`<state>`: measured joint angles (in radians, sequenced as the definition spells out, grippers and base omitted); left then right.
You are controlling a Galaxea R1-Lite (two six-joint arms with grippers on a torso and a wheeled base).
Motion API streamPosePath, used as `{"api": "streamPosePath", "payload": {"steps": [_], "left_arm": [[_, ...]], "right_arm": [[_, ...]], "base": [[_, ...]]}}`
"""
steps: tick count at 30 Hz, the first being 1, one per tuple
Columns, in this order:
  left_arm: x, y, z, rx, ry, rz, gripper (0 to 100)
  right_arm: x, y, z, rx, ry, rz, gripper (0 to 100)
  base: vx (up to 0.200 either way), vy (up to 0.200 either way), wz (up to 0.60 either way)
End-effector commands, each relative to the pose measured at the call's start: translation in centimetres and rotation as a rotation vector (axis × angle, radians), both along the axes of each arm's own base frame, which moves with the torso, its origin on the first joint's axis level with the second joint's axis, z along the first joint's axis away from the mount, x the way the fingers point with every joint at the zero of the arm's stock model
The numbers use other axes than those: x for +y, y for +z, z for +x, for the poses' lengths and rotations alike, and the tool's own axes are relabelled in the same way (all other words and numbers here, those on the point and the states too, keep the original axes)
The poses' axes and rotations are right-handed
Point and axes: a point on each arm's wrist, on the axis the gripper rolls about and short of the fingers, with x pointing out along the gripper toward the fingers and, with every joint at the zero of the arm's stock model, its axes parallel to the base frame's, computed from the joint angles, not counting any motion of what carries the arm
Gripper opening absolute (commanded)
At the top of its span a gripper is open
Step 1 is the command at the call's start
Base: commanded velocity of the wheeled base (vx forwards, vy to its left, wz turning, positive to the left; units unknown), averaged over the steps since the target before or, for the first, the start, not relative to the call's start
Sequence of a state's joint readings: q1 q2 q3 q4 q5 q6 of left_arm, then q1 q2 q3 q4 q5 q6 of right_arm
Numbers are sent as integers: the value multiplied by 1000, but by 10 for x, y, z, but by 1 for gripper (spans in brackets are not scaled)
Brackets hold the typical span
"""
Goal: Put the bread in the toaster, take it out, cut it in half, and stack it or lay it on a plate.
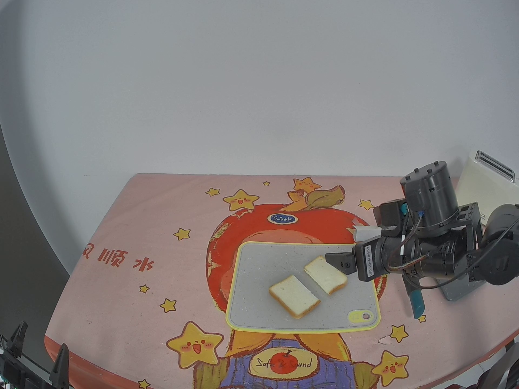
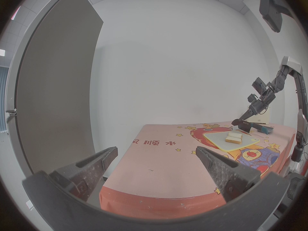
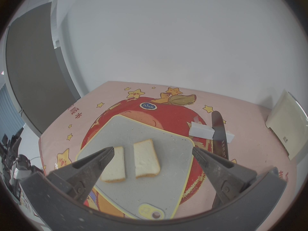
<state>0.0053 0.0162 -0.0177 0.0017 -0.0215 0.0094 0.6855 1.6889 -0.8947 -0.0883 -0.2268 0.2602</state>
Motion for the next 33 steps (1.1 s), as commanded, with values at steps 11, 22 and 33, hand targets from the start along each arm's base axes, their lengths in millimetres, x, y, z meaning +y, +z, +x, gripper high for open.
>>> {"api": "streamPosePath", "payload": {"steps": [11, 22, 33], "left_arm": [[0, -5, 0, 1, 1, 0, 100], [0, -5, 0, 0, 2, 0, 100], [0, -5, 0, 0, 1, 0, 100]], "right_arm": [[7, -15, 9, 37, -11, -23, 100], [7, -22, 12, 50, -19, -33, 100], [10, -32, 19, 53, -53, -76, 100]], "base": [[0, 0, 0], [0, 0, 0], [0, 0, 0]]}}
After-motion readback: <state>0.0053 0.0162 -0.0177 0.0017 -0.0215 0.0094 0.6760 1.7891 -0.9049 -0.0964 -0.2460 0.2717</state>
